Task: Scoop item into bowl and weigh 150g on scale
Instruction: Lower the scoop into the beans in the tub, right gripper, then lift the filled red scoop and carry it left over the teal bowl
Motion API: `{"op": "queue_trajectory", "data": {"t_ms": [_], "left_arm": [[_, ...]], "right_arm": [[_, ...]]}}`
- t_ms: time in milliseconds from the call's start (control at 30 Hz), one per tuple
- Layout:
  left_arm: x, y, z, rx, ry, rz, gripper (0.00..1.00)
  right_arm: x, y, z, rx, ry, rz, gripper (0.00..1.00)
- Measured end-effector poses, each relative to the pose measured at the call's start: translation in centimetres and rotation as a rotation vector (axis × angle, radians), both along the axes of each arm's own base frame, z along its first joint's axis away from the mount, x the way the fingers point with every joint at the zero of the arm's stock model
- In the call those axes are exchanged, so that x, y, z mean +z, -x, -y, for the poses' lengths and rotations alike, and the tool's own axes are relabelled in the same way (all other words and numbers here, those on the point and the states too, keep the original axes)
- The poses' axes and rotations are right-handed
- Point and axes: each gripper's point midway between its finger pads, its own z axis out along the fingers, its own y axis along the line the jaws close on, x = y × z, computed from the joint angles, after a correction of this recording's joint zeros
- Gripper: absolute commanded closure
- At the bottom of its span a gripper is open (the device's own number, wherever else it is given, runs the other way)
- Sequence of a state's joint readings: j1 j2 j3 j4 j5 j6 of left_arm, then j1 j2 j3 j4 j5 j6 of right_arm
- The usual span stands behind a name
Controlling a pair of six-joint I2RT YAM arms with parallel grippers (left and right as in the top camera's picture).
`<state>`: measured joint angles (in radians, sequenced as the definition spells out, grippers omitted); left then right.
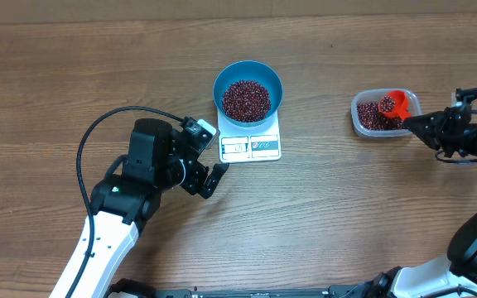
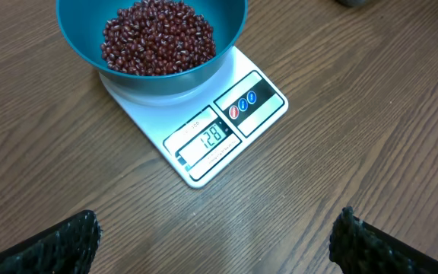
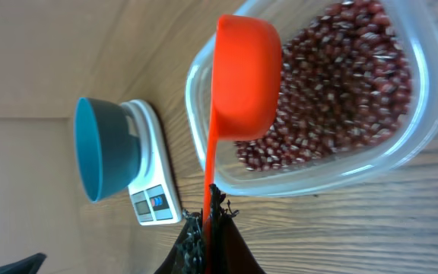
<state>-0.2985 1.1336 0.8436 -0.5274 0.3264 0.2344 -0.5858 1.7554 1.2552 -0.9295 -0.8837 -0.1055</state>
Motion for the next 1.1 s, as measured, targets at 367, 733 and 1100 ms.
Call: {"op": "queue_trajectory", "data": {"t_ms": [367, 733, 1100], "left_arm": [[0.0, 0.0, 0.0, 0.0, 0.0, 0.0, 0.0], [0.0, 0.0, 0.0, 0.0, 0.0, 0.0, 0.0], [0.0, 0.0, 0.0, 0.0, 0.0, 0.0, 0.0]], "right_arm": [[0.9, 0.5, -1.4, 0.024, -0.071, 0.001, 0.96], [4.9, 0.0, -5.9, 0.148, -0.036, 0.066, 0.96], [7.8, -1.5, -15.3, 0.382, -0.03, 0.136, 0.96]]}}
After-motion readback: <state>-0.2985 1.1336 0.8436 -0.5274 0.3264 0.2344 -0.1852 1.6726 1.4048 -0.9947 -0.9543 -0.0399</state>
